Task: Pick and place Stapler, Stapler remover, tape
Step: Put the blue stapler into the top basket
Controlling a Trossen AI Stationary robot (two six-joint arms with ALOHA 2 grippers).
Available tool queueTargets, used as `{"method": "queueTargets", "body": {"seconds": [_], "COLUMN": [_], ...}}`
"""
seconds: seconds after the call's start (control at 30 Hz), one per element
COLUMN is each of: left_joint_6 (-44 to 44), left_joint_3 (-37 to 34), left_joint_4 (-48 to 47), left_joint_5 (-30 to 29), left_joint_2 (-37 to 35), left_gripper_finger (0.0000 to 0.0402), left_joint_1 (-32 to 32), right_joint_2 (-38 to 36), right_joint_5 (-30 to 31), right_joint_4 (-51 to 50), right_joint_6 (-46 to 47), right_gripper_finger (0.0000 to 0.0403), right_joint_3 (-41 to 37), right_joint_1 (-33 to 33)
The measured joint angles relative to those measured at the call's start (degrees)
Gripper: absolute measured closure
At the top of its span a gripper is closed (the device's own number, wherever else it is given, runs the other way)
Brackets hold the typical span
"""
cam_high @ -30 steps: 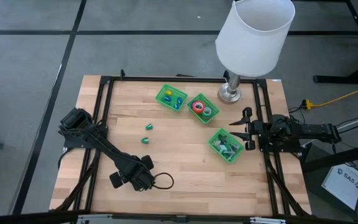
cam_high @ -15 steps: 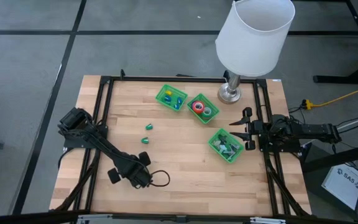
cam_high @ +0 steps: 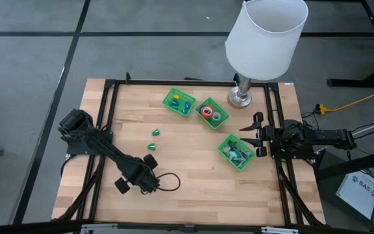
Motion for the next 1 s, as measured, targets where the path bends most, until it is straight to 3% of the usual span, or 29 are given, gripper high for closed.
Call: {"method": "queueTargets", "body": {"seconds": [0.33, 0.57, 0.77, 1.0], "left_joint_6": [-12.13, -19.74, -24.8, -24.84], "left_joint_3": [0.02, 0.07, 0.09, 0.11], "left_joint_4": [1.44, 14.86, 29.17, 42.49], "left_joint_5": [6.22, 7.29, 1.49, -5.28], "left_joint_2": [-11.2, -18.3, -21.07, -21.35], "left_gripper_finger": [0.0332, 0.033, 0.0329, 0.0328], "left_joint_1": [6.57, 14.48, 20.56, 27.24], "right_joint_2": [0.0, 0.0, 0.0, 0.0], "right_joint_5": [-0.01, -0.01, -0.01, -0.01], "right_joint_4": [0.0, 0.01, 0.01, 0.01], "right_joint_6": [0.0, 0.0, 0.0, 0.0], "right_gripper_finger": [0.0224, 0.0224, 0.0224, 0.0224], "right_joint_3": [-0.01, -0.02, -0.02, -0.02], "right_joint_1": [0.0, 0.01, 0.01, 0.0]}}
